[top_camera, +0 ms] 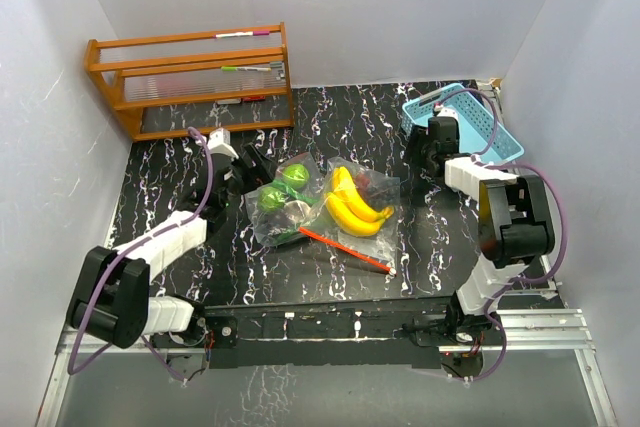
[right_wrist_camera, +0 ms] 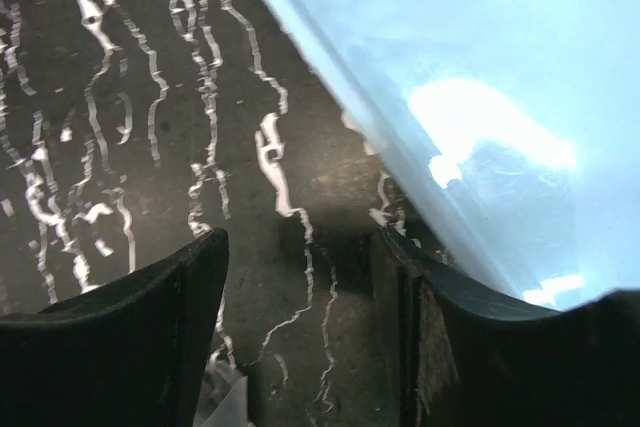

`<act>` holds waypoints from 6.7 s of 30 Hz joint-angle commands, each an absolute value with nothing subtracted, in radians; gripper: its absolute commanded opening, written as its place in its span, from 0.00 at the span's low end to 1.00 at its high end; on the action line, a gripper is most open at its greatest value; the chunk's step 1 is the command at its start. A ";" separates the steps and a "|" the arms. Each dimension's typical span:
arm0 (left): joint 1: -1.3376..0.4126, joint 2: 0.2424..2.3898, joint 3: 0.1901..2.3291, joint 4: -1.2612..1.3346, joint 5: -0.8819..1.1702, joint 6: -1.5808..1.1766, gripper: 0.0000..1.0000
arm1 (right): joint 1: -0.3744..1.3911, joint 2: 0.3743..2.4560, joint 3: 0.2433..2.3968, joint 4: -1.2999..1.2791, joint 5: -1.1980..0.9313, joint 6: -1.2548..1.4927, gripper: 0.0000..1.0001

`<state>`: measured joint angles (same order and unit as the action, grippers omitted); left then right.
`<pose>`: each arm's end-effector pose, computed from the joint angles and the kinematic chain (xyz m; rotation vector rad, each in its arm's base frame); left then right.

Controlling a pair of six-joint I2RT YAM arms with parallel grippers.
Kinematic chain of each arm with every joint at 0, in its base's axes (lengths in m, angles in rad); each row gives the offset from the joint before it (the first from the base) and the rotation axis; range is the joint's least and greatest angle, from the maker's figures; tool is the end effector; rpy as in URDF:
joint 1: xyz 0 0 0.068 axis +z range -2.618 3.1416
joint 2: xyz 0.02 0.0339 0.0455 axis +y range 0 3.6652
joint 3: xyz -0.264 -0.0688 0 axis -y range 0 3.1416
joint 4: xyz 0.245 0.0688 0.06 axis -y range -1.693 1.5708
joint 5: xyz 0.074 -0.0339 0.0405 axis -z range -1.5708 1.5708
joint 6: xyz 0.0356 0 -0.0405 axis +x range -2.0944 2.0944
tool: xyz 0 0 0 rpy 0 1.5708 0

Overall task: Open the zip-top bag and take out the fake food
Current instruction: Adjust the bin at the center of the board, then pick up the zipper food storage bag at the center of the board, then move the zipper food storage bag to the center of the board, then unzip the zipper food storage bag at the center of the board.

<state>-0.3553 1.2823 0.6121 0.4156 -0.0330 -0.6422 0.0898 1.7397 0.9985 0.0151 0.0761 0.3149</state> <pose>0.2631 -0.0964 0.2338 -0.2922 1.8551 -0.6672 0.3663 0.0303 0.1799 0.2970 2.2781 0.1218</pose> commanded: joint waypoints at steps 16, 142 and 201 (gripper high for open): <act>-0.485 1.307 0.653 0.395 -0.088 -0.638 0.89 | 0.103 1.870 1.209 0.121 0.071 0.310 0.64; -0.862 1.599 0.810 0.130 -0.201 -0.670 0.06 | 0.360 1.419 0.981 0.057 -0.046 0.238 0.08; -0.641 1.594 0.935 0.433 -0.196 -1.147 0.08 | 0.706 1.318 0.852 0.117 0.114 0.010 0.08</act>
<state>-0.6388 1.6035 0.8875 0.4217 -0.1734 -1.1599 0.6865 1.3544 0.8661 0.0635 0.0742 0.0437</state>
